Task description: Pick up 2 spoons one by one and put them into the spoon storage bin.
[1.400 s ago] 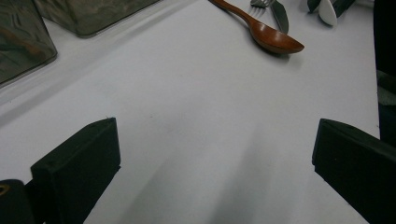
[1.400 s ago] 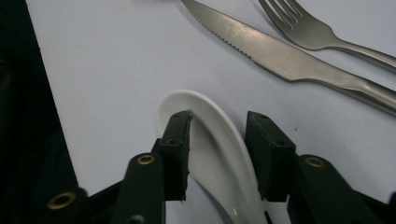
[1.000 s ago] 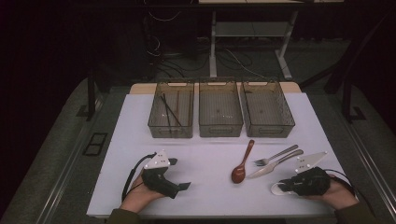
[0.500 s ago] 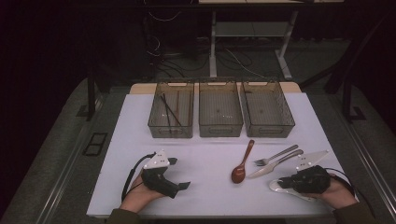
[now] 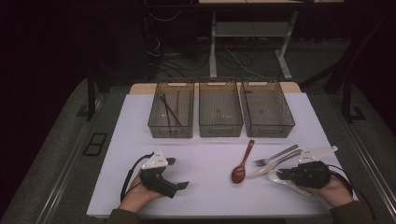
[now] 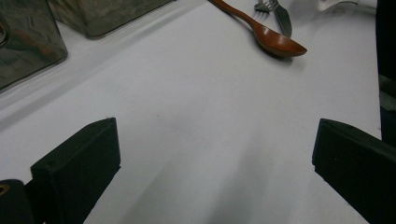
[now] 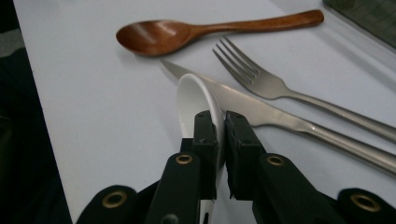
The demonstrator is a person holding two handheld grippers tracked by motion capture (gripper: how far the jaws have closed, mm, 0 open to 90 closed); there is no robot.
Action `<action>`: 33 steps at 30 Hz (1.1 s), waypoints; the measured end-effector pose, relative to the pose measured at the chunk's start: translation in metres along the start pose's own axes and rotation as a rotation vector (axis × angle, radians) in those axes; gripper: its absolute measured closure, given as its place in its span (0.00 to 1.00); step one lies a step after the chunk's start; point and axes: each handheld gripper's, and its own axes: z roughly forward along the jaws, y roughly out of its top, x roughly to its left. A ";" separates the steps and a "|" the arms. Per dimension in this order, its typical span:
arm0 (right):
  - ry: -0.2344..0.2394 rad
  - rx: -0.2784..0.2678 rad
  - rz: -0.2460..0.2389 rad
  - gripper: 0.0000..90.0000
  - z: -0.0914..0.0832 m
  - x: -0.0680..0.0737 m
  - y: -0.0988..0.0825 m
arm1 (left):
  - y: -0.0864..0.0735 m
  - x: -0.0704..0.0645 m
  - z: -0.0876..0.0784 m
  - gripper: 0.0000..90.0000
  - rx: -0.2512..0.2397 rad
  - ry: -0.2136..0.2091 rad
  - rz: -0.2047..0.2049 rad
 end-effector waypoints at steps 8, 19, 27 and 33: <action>-0.036 -0.051 0.014 0.92 0.002 0.002 0.012 | 0.000 0.000 0.000 0.00 -0.002 0.000 0.000; -0.071 -0.105 0.032 0.92 0.009 0.001 0.030 | 0.000 0.000 0.000 0.00 -0.003 -0.001 0.005; -0.073 -0.136 0.033 0.92 0.012 -0.002 0.044 | 0.000 -0.001 0.000 0.00 -0.004 -0.001 0.004; -0.077 -0.156 0.032 0.92 0.014 -0.005 0.054 | 0.000 -0.001 0.000 0.00 -0.004 -0.003 0.003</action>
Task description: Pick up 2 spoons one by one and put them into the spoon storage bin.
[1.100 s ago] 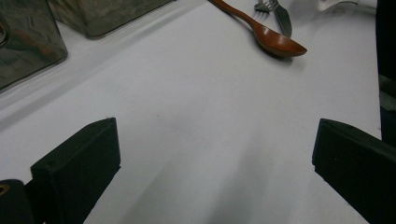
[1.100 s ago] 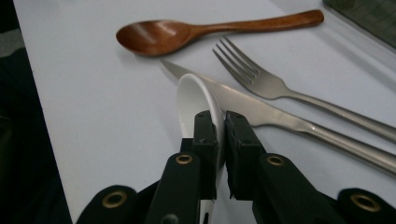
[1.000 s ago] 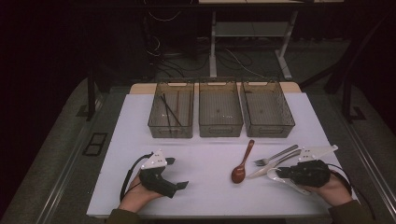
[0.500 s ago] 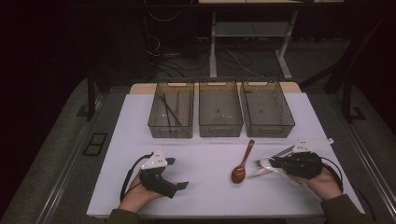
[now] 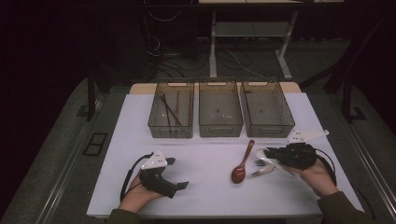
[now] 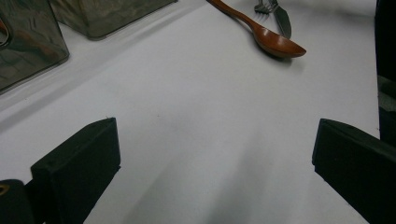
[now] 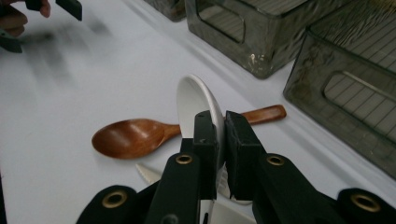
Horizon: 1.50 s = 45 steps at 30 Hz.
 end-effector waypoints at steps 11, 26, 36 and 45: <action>-0.008 -0.034 0.009 0.92 0.015 -0.004 0.021 | 0.000 0.000 0.000 0.00 0.000 0.000 0.000; -0.019 -0.065 0.012 0.92 0.037 -0.011 0.050 | 0.000 0.000 0.000 0.00 -0.001 -0.004 -0.001; -0.041 -0.085 -0.002 0.92 0.051 -0.015 0.073 | 0.000 0.000 0.000 0.00 -0.003 -0.008 0.001; -0.066 -0.108 0.016 0.92 0.070 -0.026 0.103 | 0.000 0.000 -0.001 0.00 -0.010 -0.010 -0.004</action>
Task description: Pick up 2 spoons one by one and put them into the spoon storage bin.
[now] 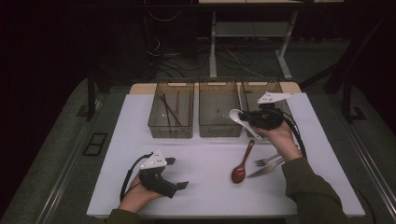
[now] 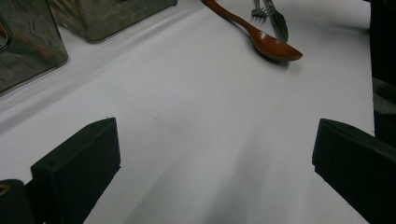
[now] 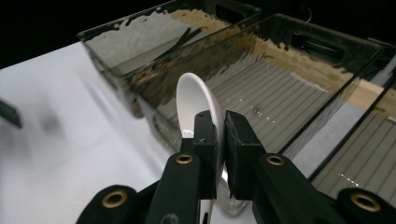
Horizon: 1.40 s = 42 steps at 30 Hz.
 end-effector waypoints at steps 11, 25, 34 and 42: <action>-0.006 0.017 -0.017 0.92 0.033 -0.008 0.039 | 0.000 0.001 -0.002 0.00 -0.001 -0.002 0.003; -0.015 0.080 -0.062 0.92 0.083 -0.007 0.051 | 0.000 0.001 -0.002 0.00 -0.009 -0.004 0.005; -0.006 0.192 -0.078 0.92 0.105 -0.005 0.038 | 0.000 0.000 -0.002 0.00 -0.008 -0.006 0.004; -0.006 0.263 -0.086 0.92 0.112 -0.004 0.033 | 0.000 0.000 -0.002 0.00 -0.007 -0.009 -0.001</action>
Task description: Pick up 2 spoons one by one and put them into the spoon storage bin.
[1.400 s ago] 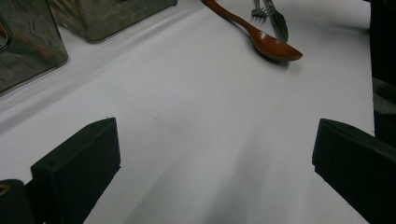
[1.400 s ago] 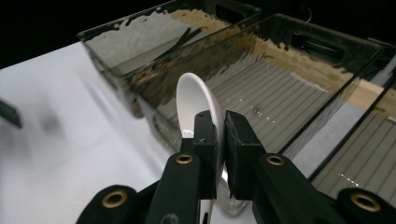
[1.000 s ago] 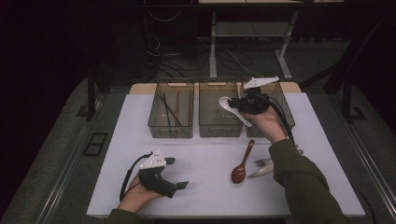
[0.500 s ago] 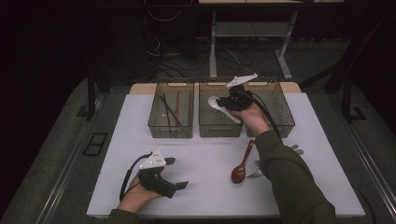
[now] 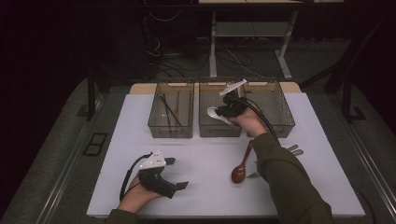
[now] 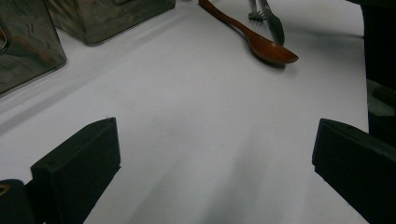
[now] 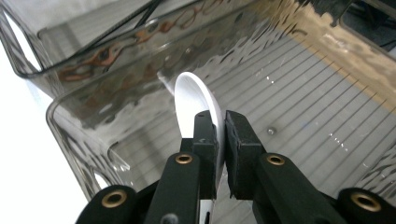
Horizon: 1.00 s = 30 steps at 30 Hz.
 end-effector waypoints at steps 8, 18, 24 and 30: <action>0.034 0.005 0.021 0.72 -0.002 0.000 -0.001 | 0.000 0.000 0.000 0.00 0.000 0.000 0.001; 0.069 -0.081 0.048 0.58 -0.032 0.004 -0.002 | 0.000 0.000 0.000 0.00 0.003 0.002 0.004; 0.097 -0.095 0.056 0.57 -0.056 0.011 -0.014 | 0.000 -0.001 0.001 0.00 -0.001 0.000 -0.003; 0.098 -0.055 0.028 0.69 -0.070 0.020 -0.035 | 0.000 -0.002 0.002 0.00 -0.001 0.000 -0.003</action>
